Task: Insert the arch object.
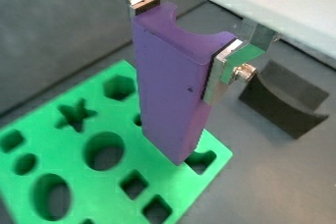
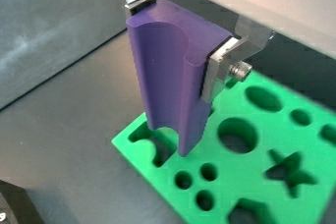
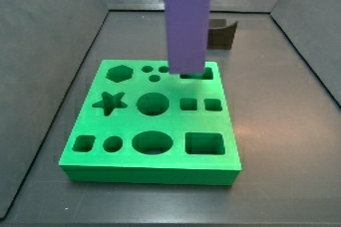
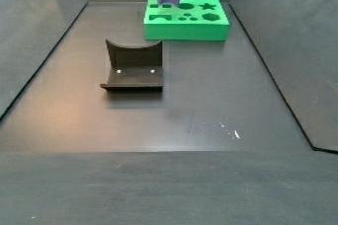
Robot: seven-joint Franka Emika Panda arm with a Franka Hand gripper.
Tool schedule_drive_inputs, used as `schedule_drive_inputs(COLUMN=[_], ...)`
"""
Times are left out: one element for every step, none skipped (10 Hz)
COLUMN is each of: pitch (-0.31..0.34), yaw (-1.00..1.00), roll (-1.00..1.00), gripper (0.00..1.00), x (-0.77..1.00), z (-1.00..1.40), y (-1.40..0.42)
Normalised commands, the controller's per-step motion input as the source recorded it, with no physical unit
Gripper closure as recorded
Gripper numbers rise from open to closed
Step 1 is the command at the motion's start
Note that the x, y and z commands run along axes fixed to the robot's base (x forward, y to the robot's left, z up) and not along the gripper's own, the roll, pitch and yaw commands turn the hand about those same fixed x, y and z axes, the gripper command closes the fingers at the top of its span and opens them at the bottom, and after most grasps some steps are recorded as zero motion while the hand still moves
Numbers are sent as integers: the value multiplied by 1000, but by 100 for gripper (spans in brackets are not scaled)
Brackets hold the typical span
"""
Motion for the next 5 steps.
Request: schedule_drive_inputs(pitch=[29, 21, 24, 50, 20], yaw=[-9, 0, 0, -23, -3], roll=[27, 33, 21, 7, 0], gripper=[100, 100, 100, 100, 100], x=[340, 266, 334, 429, 337], z=[-417, -317, -240, -251, -303], y=[240, 249, 226, 203, 131])
